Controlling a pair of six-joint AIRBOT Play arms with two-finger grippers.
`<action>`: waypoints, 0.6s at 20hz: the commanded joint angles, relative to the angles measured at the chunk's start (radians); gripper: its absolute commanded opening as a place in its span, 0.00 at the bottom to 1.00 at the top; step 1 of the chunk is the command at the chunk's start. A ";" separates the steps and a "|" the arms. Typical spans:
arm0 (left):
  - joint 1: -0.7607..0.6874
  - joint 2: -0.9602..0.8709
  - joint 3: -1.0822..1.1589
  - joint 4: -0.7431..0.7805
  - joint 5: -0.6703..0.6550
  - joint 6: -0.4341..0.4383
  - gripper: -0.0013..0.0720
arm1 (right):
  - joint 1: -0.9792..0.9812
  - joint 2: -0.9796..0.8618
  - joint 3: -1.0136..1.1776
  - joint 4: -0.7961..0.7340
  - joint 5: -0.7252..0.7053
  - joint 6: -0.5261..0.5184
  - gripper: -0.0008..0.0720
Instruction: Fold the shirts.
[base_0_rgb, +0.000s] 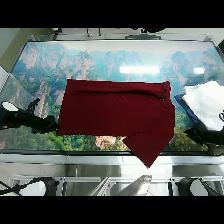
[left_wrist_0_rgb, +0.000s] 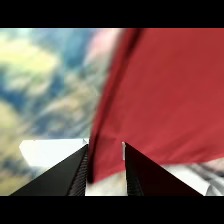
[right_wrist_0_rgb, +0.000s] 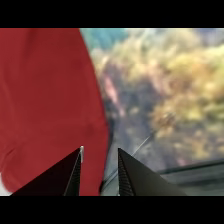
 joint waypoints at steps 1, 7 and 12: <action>-0.047 -0.035 -0.010 -0.056 0.084 0.056 0.35 | -0.003 0.008 -0.055 0.056 0.028 -0.014 0.38; -0.074 -0.155 0.102 -0.057 -0.032 0.063 0.35 | 0.086 0.008 -0.151 0.065 0.020 -0.018 0.38; -0.069 -0.129 0.119 -0.055 -0.046 0.064 0.04 | 0.126 0.008 -0.198 0.062 -0.055 -0.002 0.38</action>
